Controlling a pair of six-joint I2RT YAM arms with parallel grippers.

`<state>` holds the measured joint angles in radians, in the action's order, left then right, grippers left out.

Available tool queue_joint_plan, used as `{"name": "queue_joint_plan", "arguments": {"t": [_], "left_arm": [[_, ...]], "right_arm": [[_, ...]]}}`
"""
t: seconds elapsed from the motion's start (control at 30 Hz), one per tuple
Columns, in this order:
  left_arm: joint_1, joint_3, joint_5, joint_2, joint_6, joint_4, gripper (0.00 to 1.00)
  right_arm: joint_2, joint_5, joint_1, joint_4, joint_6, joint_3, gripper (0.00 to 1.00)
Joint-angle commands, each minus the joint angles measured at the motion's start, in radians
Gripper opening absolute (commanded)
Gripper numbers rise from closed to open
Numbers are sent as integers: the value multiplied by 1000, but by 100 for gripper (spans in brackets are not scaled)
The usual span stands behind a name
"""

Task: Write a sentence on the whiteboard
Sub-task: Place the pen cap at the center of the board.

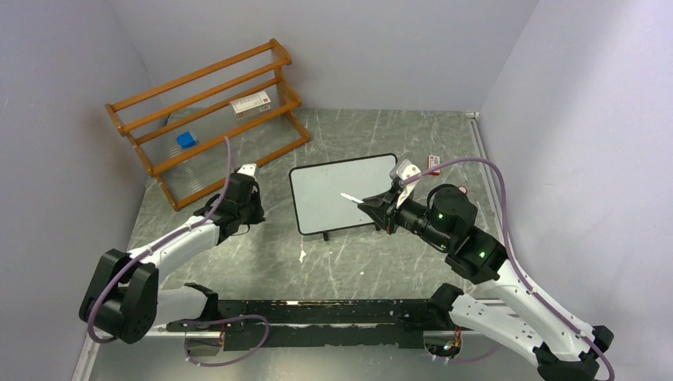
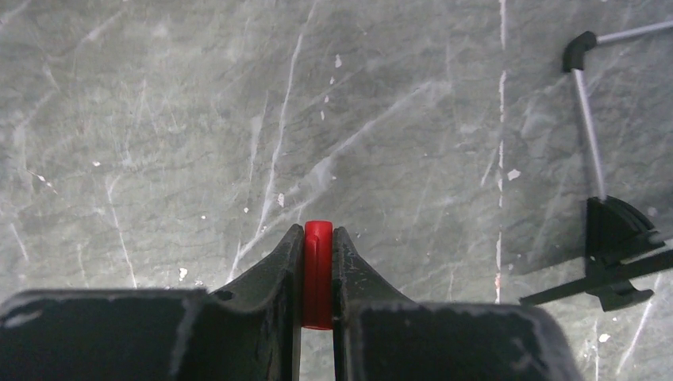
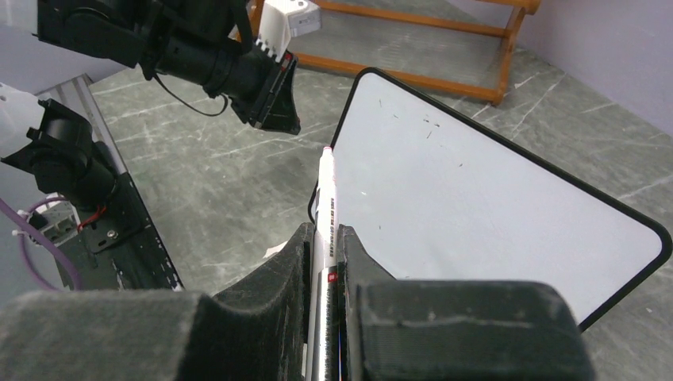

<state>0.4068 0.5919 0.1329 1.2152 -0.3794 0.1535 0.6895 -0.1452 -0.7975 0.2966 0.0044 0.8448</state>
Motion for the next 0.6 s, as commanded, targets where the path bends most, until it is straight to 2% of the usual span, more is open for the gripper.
{"name": "queue_joint_plan", "arguments": {"t": [0.0,0.27,0.43,0.57], "left_arm": [[-7,-27,35,38,-48,-109,6],[-7,-36,50,132,-71,-146,8],[-6,-49,54,137,-90,-146,22],[-6,-54,64,126,-97,-144,29]], "right_arm": [[-15,6,4,-25,22,0,0],[-11,11,4,-42,43,-13,0],[-13,30,4,-43,46,-18,0],[-12,32,4,-47,43,-19,0]]}}
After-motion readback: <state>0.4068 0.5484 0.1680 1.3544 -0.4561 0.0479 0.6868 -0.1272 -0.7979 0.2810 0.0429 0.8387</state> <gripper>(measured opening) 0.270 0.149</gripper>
